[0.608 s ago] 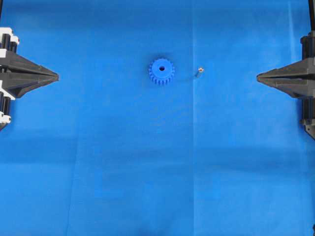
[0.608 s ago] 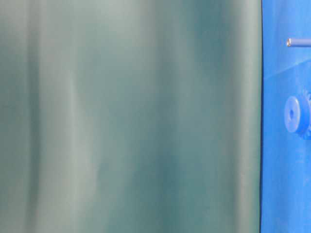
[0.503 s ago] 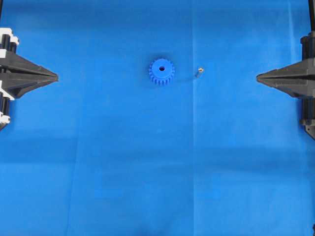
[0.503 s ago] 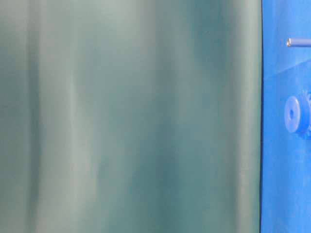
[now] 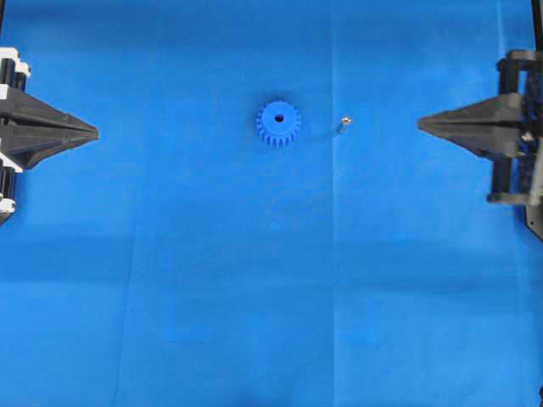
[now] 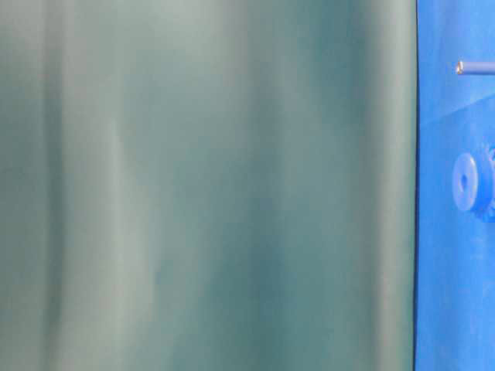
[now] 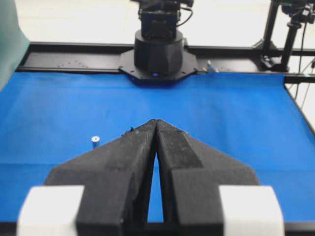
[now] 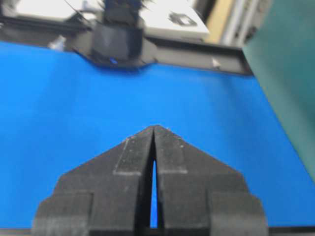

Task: Insert the shaft placed at a random location into the center hole of the small gear at another random location.
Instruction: 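Move the right gripper open toward the silver shaft, then lower the right gripper around the upright silver shaft and close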

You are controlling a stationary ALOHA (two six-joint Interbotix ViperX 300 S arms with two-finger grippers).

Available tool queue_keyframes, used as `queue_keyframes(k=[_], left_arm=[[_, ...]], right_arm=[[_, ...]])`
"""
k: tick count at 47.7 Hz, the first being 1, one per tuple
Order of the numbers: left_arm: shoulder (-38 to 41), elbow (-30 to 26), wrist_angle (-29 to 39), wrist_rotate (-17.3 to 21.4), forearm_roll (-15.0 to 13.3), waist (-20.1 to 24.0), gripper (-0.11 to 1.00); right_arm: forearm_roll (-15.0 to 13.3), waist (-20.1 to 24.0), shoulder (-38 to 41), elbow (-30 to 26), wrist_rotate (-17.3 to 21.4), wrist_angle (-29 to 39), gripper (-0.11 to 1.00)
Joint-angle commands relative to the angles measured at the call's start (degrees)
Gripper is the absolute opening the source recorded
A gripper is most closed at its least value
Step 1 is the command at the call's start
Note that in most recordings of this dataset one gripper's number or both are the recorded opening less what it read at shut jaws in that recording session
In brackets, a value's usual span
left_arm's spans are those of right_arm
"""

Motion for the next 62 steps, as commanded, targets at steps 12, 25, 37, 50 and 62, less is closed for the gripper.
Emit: queue_keyframes(k=[12,25,37,50,62], left_arm=[[0.09,-0.35,-0.26,0.0,0.09,-0.09,0.0],[-0.35,-0.09,-0.18,0.09,0.09,-0.09,0.0],[-0.53,0.18,-0.18,0.0,0.18,-0.09,0.0],[-0.53,0.44,-0.26,0.09,0.09,-0.09,0.0],[-0.53,0.53,-0.26,0.0,0.18,-0.09,0.0]], right_arm=[[4.57,-3.78,16.17,-1.05,0.09,-9.14,0.52],[8.53,-5.01,31.73,-2.46,0.09,-16.7,0.68],[10.99,-5.01,42.19,-4.13,0.18,-21.18,0.69],[13.1,-5.1,47.99,-5.54,0.09,-22.06,0.69],[13.18,-5.01,48.96,-5.54,0.18,-23.91,0.65]])
